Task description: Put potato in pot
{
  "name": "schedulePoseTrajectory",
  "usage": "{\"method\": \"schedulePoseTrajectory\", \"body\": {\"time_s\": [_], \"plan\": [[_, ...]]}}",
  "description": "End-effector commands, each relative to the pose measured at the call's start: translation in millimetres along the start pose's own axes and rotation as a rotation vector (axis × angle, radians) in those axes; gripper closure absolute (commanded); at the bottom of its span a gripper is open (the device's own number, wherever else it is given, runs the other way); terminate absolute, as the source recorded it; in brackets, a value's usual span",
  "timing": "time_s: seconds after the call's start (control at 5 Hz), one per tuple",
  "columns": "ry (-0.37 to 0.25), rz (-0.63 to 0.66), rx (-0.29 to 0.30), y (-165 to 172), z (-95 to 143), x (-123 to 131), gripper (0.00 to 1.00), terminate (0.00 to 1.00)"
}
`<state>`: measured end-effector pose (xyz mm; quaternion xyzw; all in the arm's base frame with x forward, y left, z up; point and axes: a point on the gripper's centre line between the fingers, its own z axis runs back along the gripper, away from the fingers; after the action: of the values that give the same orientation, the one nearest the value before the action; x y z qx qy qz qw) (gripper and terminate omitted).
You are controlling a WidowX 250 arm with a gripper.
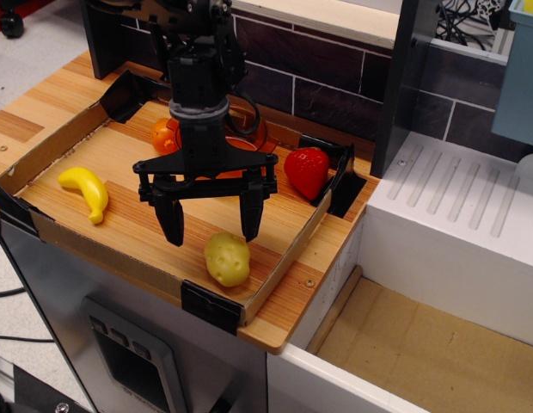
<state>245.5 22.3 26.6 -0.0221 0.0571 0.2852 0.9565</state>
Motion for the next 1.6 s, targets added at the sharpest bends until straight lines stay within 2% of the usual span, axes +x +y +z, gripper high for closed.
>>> {"method": "schedulePoseTrajectory", "body": {"time_s": [0.0, 0.2, 0.4, 0.6, 0.8, 1.0, 1.2, 1.4], "plan": [[0.025, -0.019, 0.018, -10.7, -12.3, -9.4, 0.0, 0.0], [0.019, -0.039, 0.047, -11.7, -20.8, -16.8, 0.0, 0.0], [-0.005, -0.056, 0.046, -13.2, -22.5, -19.6, 1.0, 0.0], [0.006, -0.079, 0.003, -11.9, -10.5, -20.4, 1.0, 0.0], [-0.04, -0.076, -0.036, -9.2, 8.3, -18.5, 1.0, 0.0], [-0.11, -0.052, -0.117, -1.6, 48.3, -15.1, 1.0, 0.0], [-0.136, 0.044, -0.142, 7.0, 76.9, 9.4, 1.0, 0.0], [-0.099, 0.132, -0.132, 7.6, 85.8, 51.8, 1.0, 0.0]]}}
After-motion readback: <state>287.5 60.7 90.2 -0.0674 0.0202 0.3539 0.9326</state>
